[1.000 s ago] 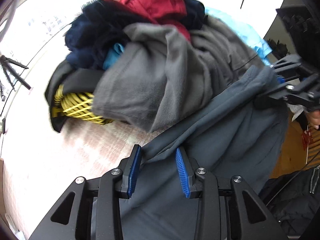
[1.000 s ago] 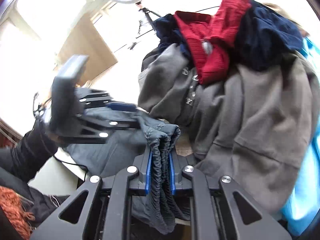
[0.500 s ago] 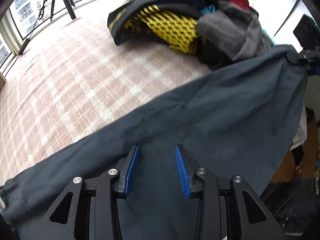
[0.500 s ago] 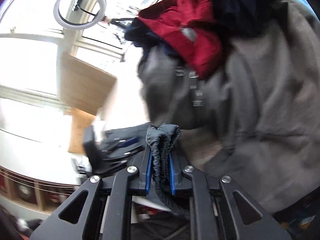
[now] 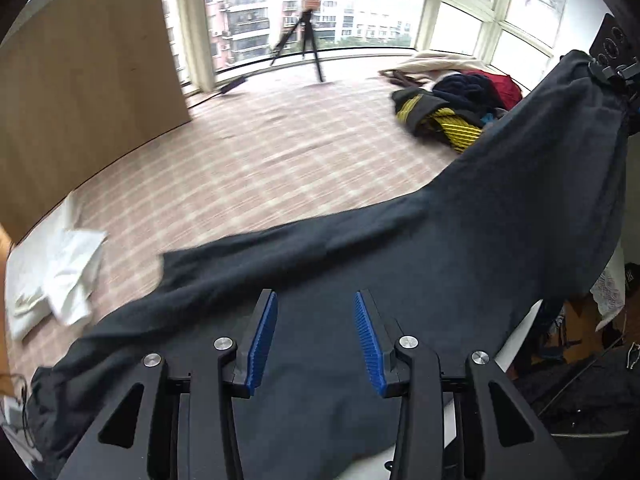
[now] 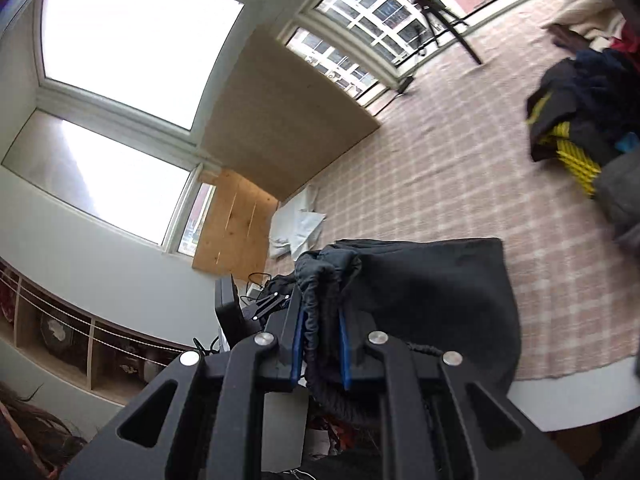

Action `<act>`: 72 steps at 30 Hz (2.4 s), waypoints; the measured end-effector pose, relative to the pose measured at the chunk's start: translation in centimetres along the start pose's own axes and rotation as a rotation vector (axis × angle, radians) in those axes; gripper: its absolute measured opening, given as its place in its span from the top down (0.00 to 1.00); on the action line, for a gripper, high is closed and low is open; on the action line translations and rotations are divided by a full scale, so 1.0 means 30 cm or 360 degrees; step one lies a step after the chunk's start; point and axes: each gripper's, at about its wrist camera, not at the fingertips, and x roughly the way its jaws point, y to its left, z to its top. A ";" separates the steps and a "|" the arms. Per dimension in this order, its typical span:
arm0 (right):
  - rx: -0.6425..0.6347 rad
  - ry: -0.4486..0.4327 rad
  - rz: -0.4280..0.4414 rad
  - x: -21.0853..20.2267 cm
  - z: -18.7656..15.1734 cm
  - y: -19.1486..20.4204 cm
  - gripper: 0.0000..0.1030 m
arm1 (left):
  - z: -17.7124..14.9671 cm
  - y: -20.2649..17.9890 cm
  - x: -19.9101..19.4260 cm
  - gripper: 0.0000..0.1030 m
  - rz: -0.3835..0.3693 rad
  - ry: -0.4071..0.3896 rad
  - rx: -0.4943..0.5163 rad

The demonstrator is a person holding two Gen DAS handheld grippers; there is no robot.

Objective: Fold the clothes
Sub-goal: 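Carry and lower the trousers onto the blanket beside the white towel with the right gripper, then open the right gripper and move it to the trouser leg hems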

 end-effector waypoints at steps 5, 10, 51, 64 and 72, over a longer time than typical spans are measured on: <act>-0.0131 0.0165 0.0073 0.428 -0.029 0.239 0.87 | -0.288 0.426 -0.183 0.63 0.0145 0.0029 -0.0261; -0.0183 0.0386 0.0111 0.927 -0.106 0.402 0.87 | -0.516 0.690 -0.328 0.63 0.0194 0.0056 -0.0385; -0.0323 0.0621 -0.0875 1.368 -0.235 0.013 0.92 | -0.514 0.552 -0.077 0.58 -0.0006 0.0191 -0.0327; -0.0342 0.0661 -0.0876 1.385 -0.204 -0.046 0.98 | -0.769 0.753 -0.446 0.55 0.0363 0.0097 -0.0523; -0.0511 0.0588 -0.0848 1.233 -0.251 0.011 0.95 | -0.701 0.826 -0.528 0.51 0.0135 -0.0046 -0.0522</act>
